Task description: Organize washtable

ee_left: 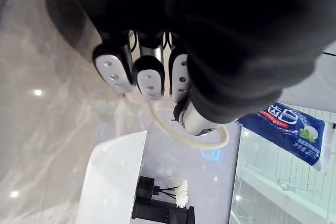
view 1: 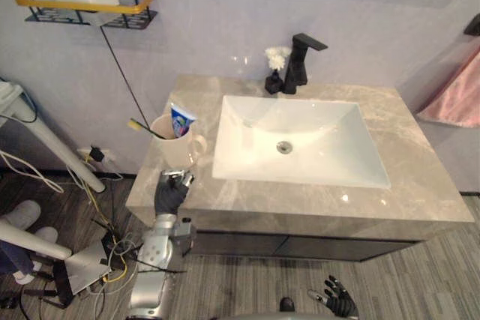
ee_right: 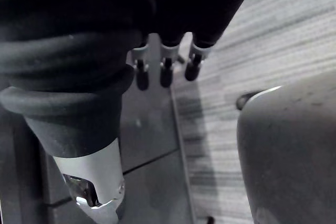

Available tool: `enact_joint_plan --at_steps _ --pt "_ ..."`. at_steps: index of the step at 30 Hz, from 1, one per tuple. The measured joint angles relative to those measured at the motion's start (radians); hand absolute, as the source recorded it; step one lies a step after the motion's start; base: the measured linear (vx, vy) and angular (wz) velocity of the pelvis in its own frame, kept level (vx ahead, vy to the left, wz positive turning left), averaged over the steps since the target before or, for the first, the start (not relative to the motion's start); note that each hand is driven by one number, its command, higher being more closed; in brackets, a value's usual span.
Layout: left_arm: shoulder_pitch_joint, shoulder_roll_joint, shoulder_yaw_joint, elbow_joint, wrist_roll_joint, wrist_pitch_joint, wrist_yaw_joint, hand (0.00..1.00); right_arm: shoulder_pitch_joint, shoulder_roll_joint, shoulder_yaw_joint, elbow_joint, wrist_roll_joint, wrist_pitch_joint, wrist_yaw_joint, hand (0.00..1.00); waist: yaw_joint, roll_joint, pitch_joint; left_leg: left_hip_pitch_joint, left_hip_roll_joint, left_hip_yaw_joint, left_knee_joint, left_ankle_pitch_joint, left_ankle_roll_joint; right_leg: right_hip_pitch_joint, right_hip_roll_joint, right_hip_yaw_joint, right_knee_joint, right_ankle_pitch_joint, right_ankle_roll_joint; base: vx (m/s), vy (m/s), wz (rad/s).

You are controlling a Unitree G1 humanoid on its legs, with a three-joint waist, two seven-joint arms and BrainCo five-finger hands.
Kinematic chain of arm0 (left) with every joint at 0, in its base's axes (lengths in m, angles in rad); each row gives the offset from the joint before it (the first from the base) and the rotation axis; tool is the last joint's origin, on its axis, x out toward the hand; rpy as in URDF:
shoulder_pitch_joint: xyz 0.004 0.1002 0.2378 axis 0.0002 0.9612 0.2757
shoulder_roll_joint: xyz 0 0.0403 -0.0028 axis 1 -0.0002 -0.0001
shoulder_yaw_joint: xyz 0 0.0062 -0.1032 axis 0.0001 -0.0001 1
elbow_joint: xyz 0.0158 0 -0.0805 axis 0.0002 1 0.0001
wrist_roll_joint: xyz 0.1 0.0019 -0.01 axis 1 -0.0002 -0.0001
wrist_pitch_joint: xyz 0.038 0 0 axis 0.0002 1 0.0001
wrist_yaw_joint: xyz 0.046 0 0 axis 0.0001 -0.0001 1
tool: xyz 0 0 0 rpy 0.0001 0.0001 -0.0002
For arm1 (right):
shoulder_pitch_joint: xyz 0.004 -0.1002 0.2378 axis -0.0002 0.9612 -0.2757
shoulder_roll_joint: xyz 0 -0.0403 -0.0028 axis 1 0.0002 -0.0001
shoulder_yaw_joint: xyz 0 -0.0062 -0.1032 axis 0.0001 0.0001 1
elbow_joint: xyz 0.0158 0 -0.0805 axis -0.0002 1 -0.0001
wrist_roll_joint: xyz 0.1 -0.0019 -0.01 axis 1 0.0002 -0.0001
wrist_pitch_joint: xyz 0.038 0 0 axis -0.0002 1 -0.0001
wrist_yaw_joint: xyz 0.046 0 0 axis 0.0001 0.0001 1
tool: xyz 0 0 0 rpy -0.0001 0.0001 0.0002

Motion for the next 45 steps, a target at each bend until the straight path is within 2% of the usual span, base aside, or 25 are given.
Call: enact_joint_plan --at_steps 12,27,34,45 --pt "-0.091 0.041 0.044 0.007 0.042 0.001 0.036 1.00 -0.012 0.000 -0.003 -0.002 -0.007 0.000 0.001 0.00 -0.010 0.002 0.006 -0.005 -0.002 0.015 -0.007 0.000 0.001 -0.018 0.001 0.020 -0.001 0.007 0.001 -0.01 -0.017 -0.04" --pt "-0.111 0.076 0.105 0.047 0.083 0.018 0.038 1.00 -0.014 -0.002 -0.006 -0.012 -0.008 0.007 0.003 0.00 -0.027 0.001 0.014 -0.014 -0.001 0.043 -0.013 -0.001 0.001 -0.047 0.009 0.050 -0.005 0.016 0.005 -0.04 -0.026 -0.06" --pt "-0.147 0.091 0.119 0.078 0.083 0.024 0.056 1.00 -0.015 -0.002 -0.013 -0.012 -0.009 0.008 0.004 0.00 -0.028 -0.009 0.024 -0.015 -0.001 0.044 -0.014 -0.001 0.001 -0.048 0.010 0.051 -0.005 0.016 0.005 -0.02 -0.022 -0.01" --pt "-0.147 0.112 0.138 0.081 0.090 0.031 0.057 1.00 -0.015 -0.002 -0.013 -0.012 -0.015 0.009 0.005 0.00 -0.027 -0.006 0.026 -0.020 -0.002 0.062 -0.015 -0.003 0.000 -0.065 0.012 0.069 -0.005 0.019 0.006 -0.03 -0.028 -0.05"
